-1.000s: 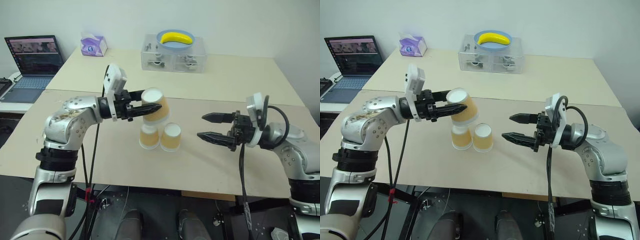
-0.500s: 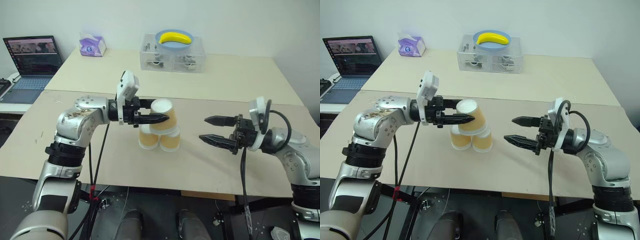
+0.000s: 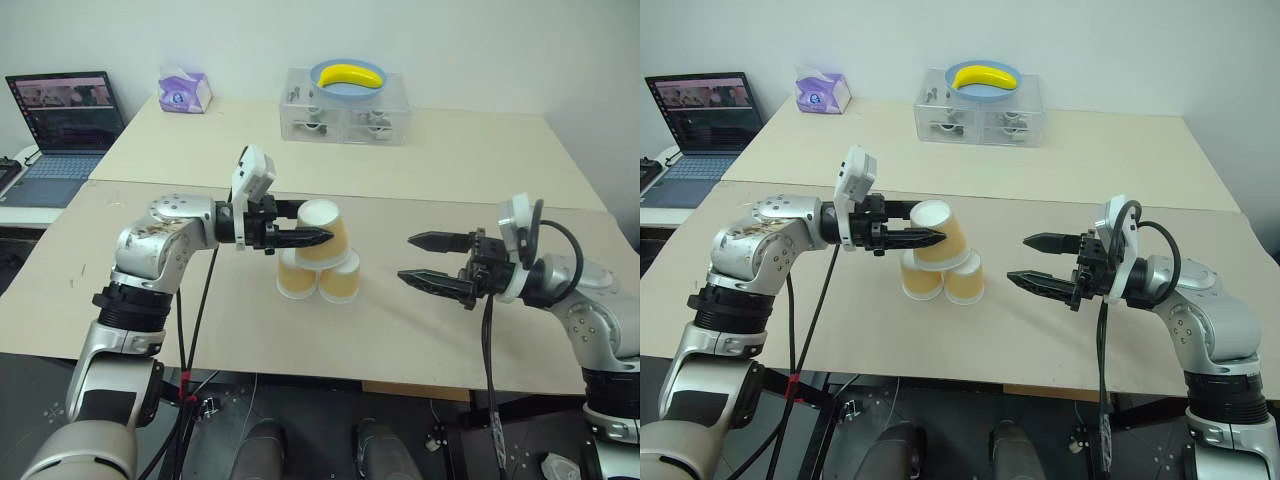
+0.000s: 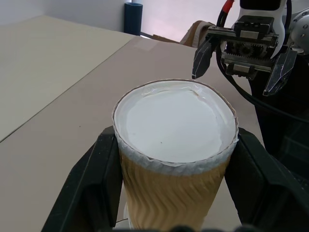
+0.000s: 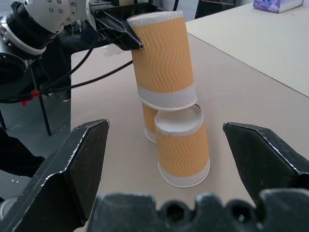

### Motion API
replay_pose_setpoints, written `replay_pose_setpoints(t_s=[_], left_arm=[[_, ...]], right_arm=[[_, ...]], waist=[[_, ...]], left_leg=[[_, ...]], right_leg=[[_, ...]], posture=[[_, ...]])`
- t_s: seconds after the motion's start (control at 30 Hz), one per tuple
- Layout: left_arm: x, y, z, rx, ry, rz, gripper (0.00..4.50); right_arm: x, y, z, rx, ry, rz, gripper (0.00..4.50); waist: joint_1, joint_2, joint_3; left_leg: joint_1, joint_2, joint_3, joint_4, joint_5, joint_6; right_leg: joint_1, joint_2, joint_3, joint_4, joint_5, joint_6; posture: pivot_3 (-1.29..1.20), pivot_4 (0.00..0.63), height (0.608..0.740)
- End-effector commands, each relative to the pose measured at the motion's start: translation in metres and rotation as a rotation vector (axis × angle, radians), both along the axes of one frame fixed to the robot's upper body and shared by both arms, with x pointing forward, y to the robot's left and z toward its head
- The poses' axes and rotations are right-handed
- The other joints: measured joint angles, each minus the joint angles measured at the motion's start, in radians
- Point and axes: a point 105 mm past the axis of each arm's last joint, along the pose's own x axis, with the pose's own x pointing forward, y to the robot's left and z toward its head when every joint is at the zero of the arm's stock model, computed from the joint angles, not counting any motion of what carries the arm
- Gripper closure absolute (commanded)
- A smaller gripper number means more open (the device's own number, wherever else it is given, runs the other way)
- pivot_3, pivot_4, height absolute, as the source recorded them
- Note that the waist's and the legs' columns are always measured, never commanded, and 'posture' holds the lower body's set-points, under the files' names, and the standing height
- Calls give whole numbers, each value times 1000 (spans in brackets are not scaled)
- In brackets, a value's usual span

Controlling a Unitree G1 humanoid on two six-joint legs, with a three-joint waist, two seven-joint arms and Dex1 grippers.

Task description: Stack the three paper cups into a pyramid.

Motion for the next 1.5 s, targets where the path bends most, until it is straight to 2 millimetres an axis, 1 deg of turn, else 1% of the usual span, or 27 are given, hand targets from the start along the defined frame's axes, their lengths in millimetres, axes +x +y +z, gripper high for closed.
replay_pose_setpoints(t_s=[0.03, 0.17, 0.47, 0.53, 0.57, 0.6, 0.63, 0.67, 0.77, 0.87, 0.93, 1.0, 1.03, 1.07, 1.1, 1.13, 1.17, 1.2, 1.23, 1.3, 1.37, 1.43, 1.47, 1.5], left_arm=[[1, 0, 17, -19, -69, 3, 1975], [6, 1, 18, -24, -75, 22, 1975], [5, -1, 15, -19, -75, 15, 1975], [1, -2, 17, -33, -54, -15, 1017], [-2, -2, 19, -43, -41, -31, 854], [1, -2, 19, -29, -74, -6, 348], [5, -2, 18, -7, -112, 26, 54], [5, -2, 17, 2, -119, 28, 54], [3, -2, 24, -43, -130, 17, 54], [5, -2, 27, -71, -88, 29, 54], [9, -1, 35, -102, -122, 58, 54], [12, 0, 53, -204, -100, 82, 54], [15, 2, 66, -267, -104, 113, 54], [19, 8, 85, -367, -107, 153, 54], [22, 11, 98, -432, -107, 181, 54], [28, 21, 116, -527, -124, 248, 54], [36, 35, 126, -593, -138, 370, 54], [44, 48, 126, -608, -151, 485, 54], [49, 58, 122, -597, -159, 579, 54], [56, 78, 103, -577, -154, 751, 54], [59, 102, 69, -521, -104, 940, 54], [58, 125, 39, -482, -49, 1120, 54], [57, 131, 31, -471, -35, 1172, 54], [56, 134, 27, -467, -28, 1200, 54]], right_arm=[[-4, 0, 11, 8, -51, 11, 0], [-3, 0, 11, 10, -48, 9, 0], [-3, -1, 12, 9, -51, 3, 0], [-2, -2, 13, 9, -53, -3, 0], [-2, -2, 13, 8, -55, -5, 0], [-2, -3, 13, 8, -55, -7, 0], [-2, -4, 13, 8, -55, -9, 0], [-2, -4, 14, 9, -57, -10, 0], [-1, -5, 15, 11, -61, -15, 0], [0, -5, 14, 13, -57, -17, 0], [0, -5, 14, 13, -57, -17, 0], [0, -4, 14, 15, -55, -13, 0], [0, -4, 13, 12, -54, -11, 0], [0, -3, 13, 17, -54, -10, 0], [0, -3, 14, 22, -53, -11, 0], [0, -3, 13, 19, -54, -11, 0], [2, -5, 13, 17, -63, -27, 0], [5, -7, 13, 12, -74, -53, 0], [9, -9, 12, 9, -82, -84, 0], [19, -13, 14, 15, -128, -165, 0], [31, -20, 17, 55, -154, -281, 0], [40, -28, 17, 66, -196, -378, 0], [41, -30, 17, 69, -214, -405, 0], [42, -31, 18, 72, -225, -420, 0]], waist=[[0, 0, 0], [0, 0, 0], [0, 0, 0], [0, 0, 0], [0, 0, 0], [0, 0, 0], [0, 0, 0], [0, 0, 0], [0, 0, 0], [0, 0, 0], [0, 0, 0], [0, 0, 0], [0, 0, 0], [0, 0, 0], [1, 0, 0], [1, -1, 0], [1, -1, 0], [1, -1, 0], [-2, 0, 0], [-7, 0, 0], [-10, 1, -1], [-9, 1, 0], [-4, 0, 0], [-1, -1, 0]], left_leg=[[0, 0, 0, 0, 0, 0], [0, 0, 0, 0, 0, 0], [0, 0, 0, 0, 0, 0], [0, 0, 0, 0, 0, 0], [0, 0, 0, 0, 0, 0], [0, 0, 0, 0, 0, 0], [0, 0, 0, 0, 0, 0], [0, 0, 0, 0, 0, 0], [0, 0, 0, 0, 0, 0], [0, 0, 0, 0, 0, 0], [0, 0, 0, 0, 0, 0], [0, 0, 0, 0, 0, 0], [0, 0, 0, 0, 0, 0], [0, 0, 0, 0, 0, 0], [0, 0, 0, 1, 0, 0], [0, 0, 0, 1, 0, 0], [-1, 0, -1, 2, 0, 0], [-1, 0, -1, 1, 0, 0], [-1, 0, -1, 1, 0, 0], [1, 0, 0, 0, 0, 0], [3, 0, 0, -1, 0, 0], [3, 1, 1, 0, 0, 0], [3, 1, 1, 0, 0, 0], [1, 1, 1, 1, 0, -1]], right_leg=[[0, 0, 0, 0, 0, 0], [0, 0, 0, 0, 0, 0], [0, 0, 0, 0, 0, 0], [0, 0, 0, 0, 0, 0], [0, 0, 0, 0, 0, 0], [0, 0, 0, 0, 0, 0], [0, 0, 0, 0, 0, 0], [0, 0, 0, 0, 0, 0], [0, 0, 0, 0, 0, 0], [0, 0, 0, 0, 0, 0], [0, 0, 0, 0, 0, 0], [0, 0, 0, 0, 0, 0], [0, 0, 0, 0, 0, 0], [0, 0, 0, 0, 0, 0], [0, 0, 0, 0, 0, 0], [0, 0, 0, 0, 0, 0], [0, 0, 0, 1, 0, 0], [0, 0, 0, 0, 0, 0], [0, 0, 0, 0, 0, 0], [1, 0, 1, 0, 0, 0], [0, 0, 1, 1, 0, 0], [0, 0, 2, 3, 0, 0], [0, -1, 2, 4, 0, 0], [-2, -1, 1, 4, 0, 0]], posture=[[0, 150, 694], [0, 150, 694], [0, 150, 694], [0, 150, 694], [0, 150, 694], [0, 150, 694], [0, 150, 694], [0, 150, 694], [0, 150, 694], [0, 150, 694], [0, 150, 694], [0, 150, 694], [0, 150, 694], [0, 150, 694], [0, 150, 694], [0, 150, 694], [0, 150, 694], [0, 150, 694], [0, 150, 694], [0, 150, 694], [0, 150, 694], [0, 150, 694], [0, 150, 694], [0, 150, 694]])
